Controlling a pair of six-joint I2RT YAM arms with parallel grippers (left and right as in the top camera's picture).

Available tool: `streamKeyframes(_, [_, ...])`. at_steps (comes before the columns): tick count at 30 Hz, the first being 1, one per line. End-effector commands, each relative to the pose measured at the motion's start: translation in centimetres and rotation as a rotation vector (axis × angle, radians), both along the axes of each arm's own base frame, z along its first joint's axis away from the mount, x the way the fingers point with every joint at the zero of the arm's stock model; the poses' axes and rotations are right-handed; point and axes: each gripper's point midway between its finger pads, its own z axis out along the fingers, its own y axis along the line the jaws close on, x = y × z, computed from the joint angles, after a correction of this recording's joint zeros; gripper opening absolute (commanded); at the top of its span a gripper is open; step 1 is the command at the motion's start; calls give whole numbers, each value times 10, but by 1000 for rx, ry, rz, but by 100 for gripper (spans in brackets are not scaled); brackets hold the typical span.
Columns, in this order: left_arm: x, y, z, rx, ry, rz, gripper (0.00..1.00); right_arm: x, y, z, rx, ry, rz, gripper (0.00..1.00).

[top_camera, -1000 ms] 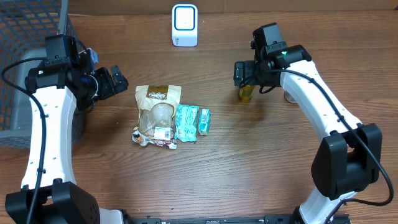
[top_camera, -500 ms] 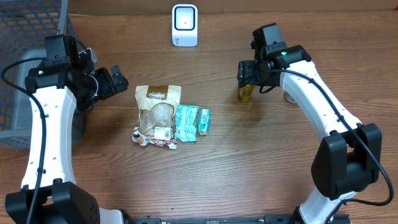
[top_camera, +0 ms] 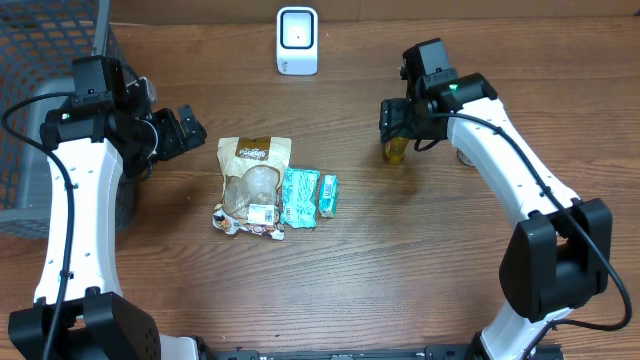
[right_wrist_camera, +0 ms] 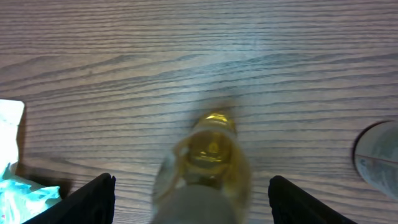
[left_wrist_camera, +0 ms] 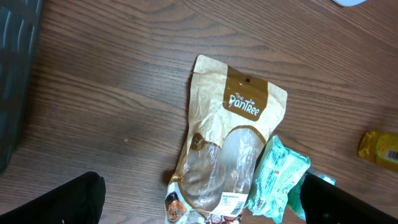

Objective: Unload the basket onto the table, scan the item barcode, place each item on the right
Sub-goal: 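Lower the right gripper and grasp the yellow bottle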

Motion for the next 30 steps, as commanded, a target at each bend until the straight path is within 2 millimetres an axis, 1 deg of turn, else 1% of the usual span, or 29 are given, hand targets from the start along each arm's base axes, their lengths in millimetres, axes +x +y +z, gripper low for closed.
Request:
streamKeyframes(1, [4,-2,10,8,-34,-30,100,-1,0,0,-23,-7,-18,76])
streamKeyframes(4, [4,-2,10,8,-34,-30,100,1,-6,0,-47,-18,-52,76])
streamKeyframes(8, [4,-2,10,8,-34,-30,100,0,-6,0,-46,-14,-53,73])
streamKeyframes(15, [4,-2,10,8,-34,-30,100,2,-5,-8,-43,-25,-54,73])
streamKeyframes(20, [4,-2,10,8,-34,-30,99,1,-6,-10,-44,-21,-53,71])
streamKeyframes(25, [4,-2,10,8,-34,-30,100,-5,-8,-19,-51,1,-53,65])
streamKeyframes(30, [4,-2,10,8,-34,-30,100,-5,-8,-20,-51,0,-54,58])
